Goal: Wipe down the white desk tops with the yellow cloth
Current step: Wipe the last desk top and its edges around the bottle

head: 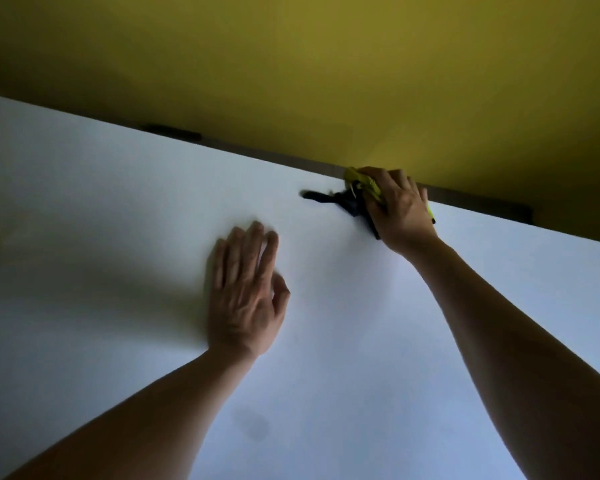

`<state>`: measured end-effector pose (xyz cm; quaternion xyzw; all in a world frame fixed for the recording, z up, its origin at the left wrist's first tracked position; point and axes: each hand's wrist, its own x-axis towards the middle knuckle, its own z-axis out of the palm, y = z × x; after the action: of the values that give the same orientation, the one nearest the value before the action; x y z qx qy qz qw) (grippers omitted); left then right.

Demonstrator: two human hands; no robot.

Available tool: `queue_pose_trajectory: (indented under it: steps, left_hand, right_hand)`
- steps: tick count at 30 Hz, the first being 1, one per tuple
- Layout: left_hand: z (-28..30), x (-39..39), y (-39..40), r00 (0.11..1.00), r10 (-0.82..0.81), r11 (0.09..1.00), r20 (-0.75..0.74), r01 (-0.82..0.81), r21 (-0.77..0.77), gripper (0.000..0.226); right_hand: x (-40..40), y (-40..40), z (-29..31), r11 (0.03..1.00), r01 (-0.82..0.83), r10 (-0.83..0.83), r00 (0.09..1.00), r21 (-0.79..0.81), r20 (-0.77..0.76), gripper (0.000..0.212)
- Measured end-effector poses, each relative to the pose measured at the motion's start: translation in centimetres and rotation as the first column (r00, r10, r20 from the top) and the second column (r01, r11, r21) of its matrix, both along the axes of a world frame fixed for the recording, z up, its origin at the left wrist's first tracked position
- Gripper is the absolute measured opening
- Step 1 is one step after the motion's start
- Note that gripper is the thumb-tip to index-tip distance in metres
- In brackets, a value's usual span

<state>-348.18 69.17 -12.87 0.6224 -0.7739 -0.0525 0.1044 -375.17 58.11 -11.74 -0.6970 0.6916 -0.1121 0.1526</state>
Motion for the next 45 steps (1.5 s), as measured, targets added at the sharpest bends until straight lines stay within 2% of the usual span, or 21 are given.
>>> queue_pose_trajectory:
  steps: [4, 9, 12, 15, 21, 23, 27, 31, 34, 38, 42, 45]
  left_hand:
    - [-0.5, -0.2, -0.2, 1.0, -0.01, 0.999, 0.015, 0.011, -0.039, 0.058]
    - [-0.5, -0.2, -0.2, 1.0, 0.002, 1.0, 0.025, -0.002, -0.023, 0.061]
    - [-0.3, 0.0, -0.1, 1.0, 0.001, 1.0, 0.029, -0.001, -0.006, 0.062]
    - [-0.3, 0.1, -0.2, 0.999, -0.009, 1.0, 0.037, 0.009, -0.004, 0.062]
    - [-0.2, -0.3, -0.2, 1.0, 0.0, 1.0, 0.03, 0.0, 0.002, 0.06]
    - [-0.1, -0.4, -0.3, 1.0, 0.007, 1.0, 0.021, -0.007, 0.003, 0.06]
    - [-0.1, -0.5, -0.3, 0.999, 0.012, 1.0, 0.033, -0.013, 0.003, 0.059]
    - [0.0, -0.3, -0.2, 0.999, 0.009, 1.0, 0.045, -0.011, 0.023, 0.062]
    - [0.1, -0.1, -0.3, 0.999, 0.009, 0.999, 0.051, -0.011, 0.037, 0.062]
    - [0.0, -0.3, -0.4, 1.0, 0.004, 1.0, 0.026, -0.004, 0.01, 0.059]
    - [0.1, -0.3, -0.3, 1.0, -0.008, 1.0, 0.014, 0.008, -0.007, 0.057]
    - [0.0, -0.5, -0.4, 1.0, 0.005, 1.0, 0.006, -0.005, -0.015, 0.057]
  right_hand:
    - [2.5, -1.0, -0.4, 0.998, 0.068, -0.068, 0.997, 0.003, -0.038, 0.043]
    - [13.6, -5.4, -0.9, 0.998, -0.058, 0.058, 0.998, -0.001, -0.004, 0.043]
    - [16.2, -6.7, -0.6, 0.994, -0.102, 0.103, 0.995, 0.026, -0.008, 0.043]
    - [12.6, -5.5, -0.7, 0.996, -0.091, 0.091, 0.996, 0.013, 0.018, 0.043]
    - [-1.3, 0.0, 0.2, 0.999, 0.039, -0.039, 0.999, 0.001, 0.023, 0.036]
    - [-2.7, 0.5, 0.3, 0.997, 0.078, -0.078, 0.997, 0.009, 0.021, 0.035]
    - [2.0, -1.0, -0.4, 0.991, 0.132, -0.131, 0.991, 0.012, -0.018, 0.038]
    - [10.9, -4.2, -0.8, 1.0, 0.013, -0.013, 1.0, -0.001, -0.007, 0.04]
    - [13.6, -4.9, -0.8, 0.999, -0.034, 0.034, 0.999, -0.009, -0.008, 0.04]
    - [6.9, -3.0, -1.0, 1.0, -0.016, 0.016, 1.0, -0.015, 0.018, 0.043]
    - [-4.9, 2.0, -0.6, 0.989, 0.137, -0.139, 0.99, -0.064, -0.028, 0.049]
    - [-9.0, 3.7, -0.2, 0.978, 0.204, -0.206, 0.977, -0.047, -0.054, 0.048]
